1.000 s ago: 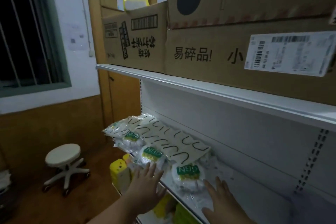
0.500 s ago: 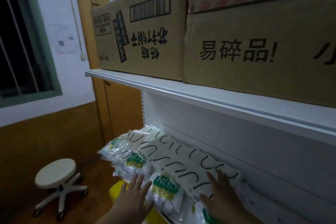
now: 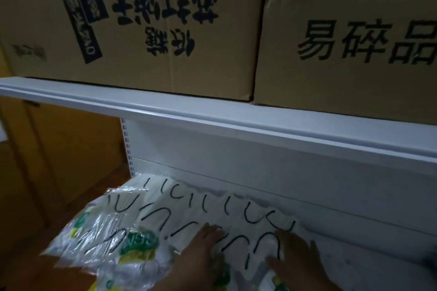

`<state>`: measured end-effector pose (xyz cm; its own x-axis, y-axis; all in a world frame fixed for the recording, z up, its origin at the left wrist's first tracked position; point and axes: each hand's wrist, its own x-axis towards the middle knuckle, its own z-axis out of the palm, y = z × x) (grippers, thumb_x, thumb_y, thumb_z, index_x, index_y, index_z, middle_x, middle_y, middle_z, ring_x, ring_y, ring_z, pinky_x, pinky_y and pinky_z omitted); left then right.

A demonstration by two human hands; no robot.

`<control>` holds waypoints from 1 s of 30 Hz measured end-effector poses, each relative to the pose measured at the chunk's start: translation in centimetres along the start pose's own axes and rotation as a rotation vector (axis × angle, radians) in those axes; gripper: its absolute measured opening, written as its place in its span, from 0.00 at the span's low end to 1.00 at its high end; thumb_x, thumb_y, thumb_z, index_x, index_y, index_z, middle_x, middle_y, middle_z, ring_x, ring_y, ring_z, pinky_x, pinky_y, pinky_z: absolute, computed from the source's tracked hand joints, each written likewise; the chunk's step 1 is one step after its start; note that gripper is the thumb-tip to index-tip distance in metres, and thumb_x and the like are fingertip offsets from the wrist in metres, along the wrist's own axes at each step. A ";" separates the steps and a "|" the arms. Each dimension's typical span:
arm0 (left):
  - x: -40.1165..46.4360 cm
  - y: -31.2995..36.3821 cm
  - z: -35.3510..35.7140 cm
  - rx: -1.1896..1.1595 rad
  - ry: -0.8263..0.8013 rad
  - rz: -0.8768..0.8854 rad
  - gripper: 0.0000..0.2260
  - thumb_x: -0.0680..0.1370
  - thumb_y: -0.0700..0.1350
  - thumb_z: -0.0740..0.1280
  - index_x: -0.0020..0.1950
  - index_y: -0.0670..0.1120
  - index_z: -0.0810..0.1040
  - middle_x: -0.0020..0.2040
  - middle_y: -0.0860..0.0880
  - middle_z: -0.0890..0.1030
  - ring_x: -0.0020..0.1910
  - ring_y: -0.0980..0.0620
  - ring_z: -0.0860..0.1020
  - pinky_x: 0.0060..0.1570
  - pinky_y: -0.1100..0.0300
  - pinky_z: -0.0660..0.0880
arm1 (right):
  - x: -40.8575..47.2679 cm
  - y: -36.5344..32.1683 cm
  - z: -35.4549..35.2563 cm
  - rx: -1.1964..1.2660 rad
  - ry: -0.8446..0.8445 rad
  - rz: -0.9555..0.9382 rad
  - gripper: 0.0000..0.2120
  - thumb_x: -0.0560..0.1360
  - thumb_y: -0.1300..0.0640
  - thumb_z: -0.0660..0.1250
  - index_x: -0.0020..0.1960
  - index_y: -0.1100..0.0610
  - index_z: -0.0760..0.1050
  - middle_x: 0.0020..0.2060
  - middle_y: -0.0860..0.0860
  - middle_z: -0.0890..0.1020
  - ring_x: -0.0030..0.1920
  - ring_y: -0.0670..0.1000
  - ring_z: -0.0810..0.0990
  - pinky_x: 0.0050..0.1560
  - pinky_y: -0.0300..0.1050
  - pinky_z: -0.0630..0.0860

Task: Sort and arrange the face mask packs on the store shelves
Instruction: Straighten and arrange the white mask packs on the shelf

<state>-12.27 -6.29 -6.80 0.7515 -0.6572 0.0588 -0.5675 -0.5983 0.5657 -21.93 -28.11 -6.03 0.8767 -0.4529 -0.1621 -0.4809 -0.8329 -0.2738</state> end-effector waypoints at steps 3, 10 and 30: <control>1.1 -0.9 -1.8 -0.490 0.080 -0.130 0.10 0.80 0.44 0.64 0.61 0.49 0.77 0.66 0.49 0.75 0.61 0.57 0.73 0.55 0.77 0.65 | -0.6 -1.0 -0.8 0.291 0.181 0.035 0.30 0.75 0.41 0.65 0.73 0.48 0.62 0.69 0.45 0.70 0.68 0.48 0.69 0.71 0.47 0.62; 4.3 -3.4 -4.4 -1.443 -0.555 -0.543 0.22 0.80 0.59 0.59 0.64 0.44 0.74 0.60 0.44 0.78 0.66 0.42 0.72 0.63 0.45 0.71 | -3.8 -8.8 0.2 0.466 0.091 -0.104 0.37 0.70 0.37 0.69 0.72 0.38 0.54 0.64 0.32 0.59 0.68 0.37 0.59 0.68 0.32 0.58; 3.9 -11.2 -4.4 -1.632 -0.413 -0.408 0.41 0.52 0.34 0.82 0.64 0.43 0.74 0.57 0.38 0.81 0.53 0.37 0.81 0.41 0.46 0.81 | 3.0 -8.6 4.7 -0.096 -0.124 0.184 0.48 0.72 0.26 0.49 0.78 0.55 0.38 0.77 0.54 0.37 0.77 0.57 0.37 0.75 0.59 0.41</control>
<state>-1.53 -0.14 -9.33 0.4719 -0.8142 -0.3382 0.7153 0.1293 0.6867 -15.20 -20.87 -8.60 0.7634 -0.5626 -0.3174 -0.6242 -0.7689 -0.1384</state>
